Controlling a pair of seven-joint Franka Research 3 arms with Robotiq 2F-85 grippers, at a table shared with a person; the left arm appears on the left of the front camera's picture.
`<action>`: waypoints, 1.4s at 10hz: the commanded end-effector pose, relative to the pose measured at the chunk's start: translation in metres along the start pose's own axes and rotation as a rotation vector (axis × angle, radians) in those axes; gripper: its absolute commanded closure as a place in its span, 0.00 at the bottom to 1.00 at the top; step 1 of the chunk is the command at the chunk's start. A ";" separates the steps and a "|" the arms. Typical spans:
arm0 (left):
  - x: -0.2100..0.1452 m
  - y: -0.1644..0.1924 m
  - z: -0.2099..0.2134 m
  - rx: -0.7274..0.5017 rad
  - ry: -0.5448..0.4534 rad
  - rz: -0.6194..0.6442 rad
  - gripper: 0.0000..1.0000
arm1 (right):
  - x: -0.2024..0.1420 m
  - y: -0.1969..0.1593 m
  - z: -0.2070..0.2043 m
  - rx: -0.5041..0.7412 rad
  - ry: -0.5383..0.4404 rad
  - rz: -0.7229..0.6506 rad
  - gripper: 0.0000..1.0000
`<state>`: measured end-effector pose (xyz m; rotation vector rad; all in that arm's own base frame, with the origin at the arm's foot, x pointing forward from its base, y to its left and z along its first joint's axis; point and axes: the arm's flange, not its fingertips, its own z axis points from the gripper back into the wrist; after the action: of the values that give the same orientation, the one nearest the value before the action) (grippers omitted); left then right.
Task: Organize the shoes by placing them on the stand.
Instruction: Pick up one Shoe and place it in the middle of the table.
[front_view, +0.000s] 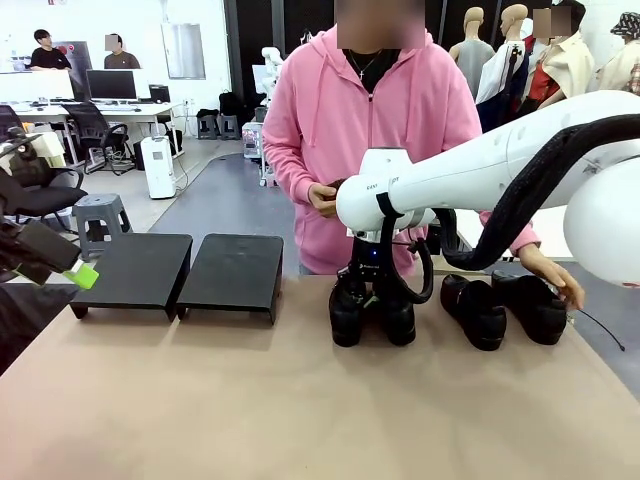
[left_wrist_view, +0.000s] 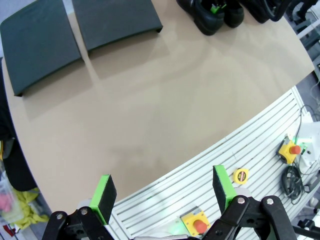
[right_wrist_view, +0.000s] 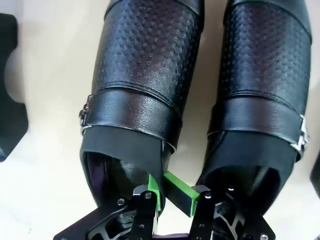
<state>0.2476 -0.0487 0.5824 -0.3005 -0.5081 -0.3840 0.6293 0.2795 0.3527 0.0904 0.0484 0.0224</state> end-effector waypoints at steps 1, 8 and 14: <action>0.000 0.000 -0.001 -0.016 -0.013 0.003 0.00 | -0.016 -0.002 0.040 0.014 -0.020 0.083 1.00; 0.000 0.000 -0.001 -0.016 -0.013 0.003 0.00 | -0.177 -0.007 0.084 0.024 -0.129 0.025 1.00; 0.000 0.000 -0.001 -0.016 -0.013 0.003 0.00 | -0.221 0.052 0.089 0.156 -0.076 0.266 1.00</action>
<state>0.2476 -0.0487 0.5823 -0.3006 -0.5078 -0.3839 0.4406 0.2949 0.4585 0.1329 -0.0090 0.2305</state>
